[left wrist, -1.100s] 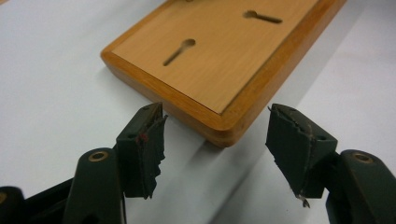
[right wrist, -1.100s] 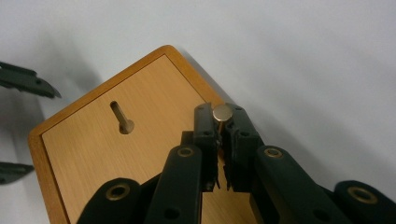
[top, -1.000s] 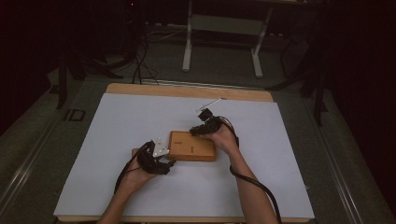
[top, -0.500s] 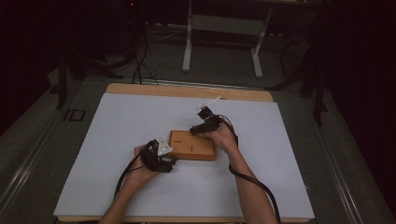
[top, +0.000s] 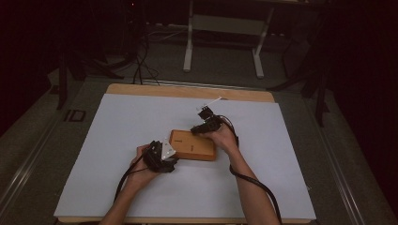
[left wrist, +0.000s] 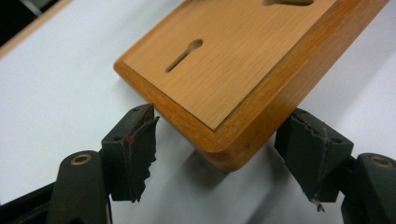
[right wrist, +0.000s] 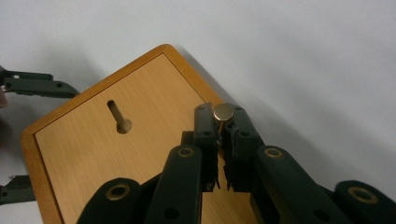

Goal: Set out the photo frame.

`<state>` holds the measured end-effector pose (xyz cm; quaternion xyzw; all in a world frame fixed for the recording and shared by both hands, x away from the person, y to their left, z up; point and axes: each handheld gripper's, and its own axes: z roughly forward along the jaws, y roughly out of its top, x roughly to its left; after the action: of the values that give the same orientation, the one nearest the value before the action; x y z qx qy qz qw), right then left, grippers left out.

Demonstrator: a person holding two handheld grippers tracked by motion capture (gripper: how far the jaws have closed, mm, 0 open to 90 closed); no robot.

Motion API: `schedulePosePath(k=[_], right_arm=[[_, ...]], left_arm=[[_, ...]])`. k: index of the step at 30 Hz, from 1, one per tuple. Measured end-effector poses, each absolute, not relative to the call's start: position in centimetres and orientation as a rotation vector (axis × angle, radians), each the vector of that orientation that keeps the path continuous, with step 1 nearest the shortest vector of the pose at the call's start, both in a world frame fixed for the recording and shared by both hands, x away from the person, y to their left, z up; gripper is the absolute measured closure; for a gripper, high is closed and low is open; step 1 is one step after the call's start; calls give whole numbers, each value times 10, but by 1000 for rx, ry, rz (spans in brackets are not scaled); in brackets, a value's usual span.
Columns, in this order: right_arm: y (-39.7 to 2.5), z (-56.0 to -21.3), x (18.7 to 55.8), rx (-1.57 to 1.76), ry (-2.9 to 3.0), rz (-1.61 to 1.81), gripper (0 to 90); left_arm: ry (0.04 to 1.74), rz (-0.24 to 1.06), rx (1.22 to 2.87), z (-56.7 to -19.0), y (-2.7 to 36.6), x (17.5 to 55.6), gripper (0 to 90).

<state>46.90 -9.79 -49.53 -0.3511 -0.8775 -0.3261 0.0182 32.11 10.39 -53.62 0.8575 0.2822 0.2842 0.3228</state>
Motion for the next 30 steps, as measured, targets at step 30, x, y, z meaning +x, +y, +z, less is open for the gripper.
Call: schedulePosePath(k=[30], right_arm=[[-96, -497, 473, -1102, -2732, -974, 842]], left_arm=[[691, 762, 2164, -528, 105, 322, 325]])
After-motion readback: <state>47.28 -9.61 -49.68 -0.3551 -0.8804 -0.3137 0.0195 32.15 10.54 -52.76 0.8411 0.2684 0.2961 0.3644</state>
